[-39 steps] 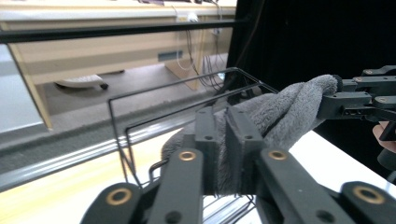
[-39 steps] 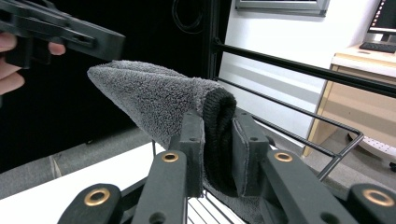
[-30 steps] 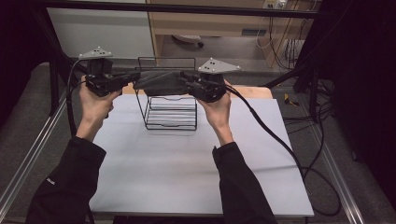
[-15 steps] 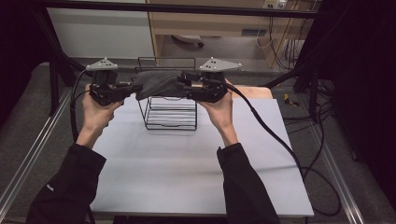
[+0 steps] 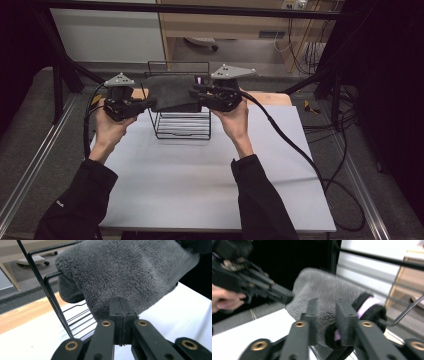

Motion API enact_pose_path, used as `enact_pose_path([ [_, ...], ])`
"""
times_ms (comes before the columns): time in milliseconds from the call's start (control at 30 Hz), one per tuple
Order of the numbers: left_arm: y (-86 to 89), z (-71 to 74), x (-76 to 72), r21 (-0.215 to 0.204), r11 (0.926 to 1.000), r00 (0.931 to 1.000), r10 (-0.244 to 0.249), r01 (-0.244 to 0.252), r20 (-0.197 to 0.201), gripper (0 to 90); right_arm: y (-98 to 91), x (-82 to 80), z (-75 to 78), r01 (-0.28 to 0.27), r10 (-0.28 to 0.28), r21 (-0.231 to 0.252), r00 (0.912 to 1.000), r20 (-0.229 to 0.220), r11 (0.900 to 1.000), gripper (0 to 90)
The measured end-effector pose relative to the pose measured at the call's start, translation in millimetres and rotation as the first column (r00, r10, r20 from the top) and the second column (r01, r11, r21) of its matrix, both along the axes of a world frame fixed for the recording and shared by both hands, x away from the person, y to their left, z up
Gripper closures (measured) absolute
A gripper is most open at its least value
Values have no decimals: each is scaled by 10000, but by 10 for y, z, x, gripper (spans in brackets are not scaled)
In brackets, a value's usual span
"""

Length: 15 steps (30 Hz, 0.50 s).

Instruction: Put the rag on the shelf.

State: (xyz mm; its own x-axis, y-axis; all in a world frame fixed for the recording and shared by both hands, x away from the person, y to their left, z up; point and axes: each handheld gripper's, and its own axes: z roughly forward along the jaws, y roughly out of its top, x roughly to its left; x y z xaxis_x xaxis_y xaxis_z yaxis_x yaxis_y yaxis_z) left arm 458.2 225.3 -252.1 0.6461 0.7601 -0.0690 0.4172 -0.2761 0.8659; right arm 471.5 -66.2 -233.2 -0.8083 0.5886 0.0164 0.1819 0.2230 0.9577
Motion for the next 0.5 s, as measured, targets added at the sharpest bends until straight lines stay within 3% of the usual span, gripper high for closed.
enact_pose_path([
  [100,-5,-53,13,-27,9999,10000,97,-97,-3,896,51,27,-96,190,-201,-504,9996,-203,9985,849],
  [300,-29,-161,43,-50,9999,9999,147,-148,-29,896,-23,140,-313,313,-326,-166,9958,-861,9994,891],
  [500,-70,-220,99,-69,9997,9997,235,-235,-48,895,-33,191,-454,418,-436,-203,9943,-978,9989,874],
])
